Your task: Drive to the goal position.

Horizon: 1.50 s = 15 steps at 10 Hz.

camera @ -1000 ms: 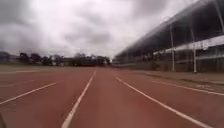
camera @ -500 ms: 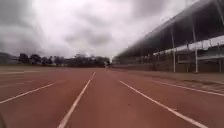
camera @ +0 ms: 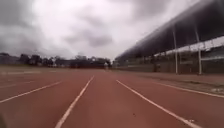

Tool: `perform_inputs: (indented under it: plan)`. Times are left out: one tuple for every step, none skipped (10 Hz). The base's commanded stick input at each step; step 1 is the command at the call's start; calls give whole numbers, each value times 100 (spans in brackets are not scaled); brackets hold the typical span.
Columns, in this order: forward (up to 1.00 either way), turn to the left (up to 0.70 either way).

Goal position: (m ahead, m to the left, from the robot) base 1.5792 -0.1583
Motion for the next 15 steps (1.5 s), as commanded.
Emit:
perform_inputs:
  plan:
    - [70, 0]
    - [70, 0]
    - [70, 0]
    - [70, 0]
    - [70, 0]
    - [70, 0]
    - [70, 0]
    - [70, 0]
    - [70, 0]
    - [70, 0]
    - [70, 0]
    - [70, 0]
    - [70, 0]
    - [70, 0]
    - [70, 0]
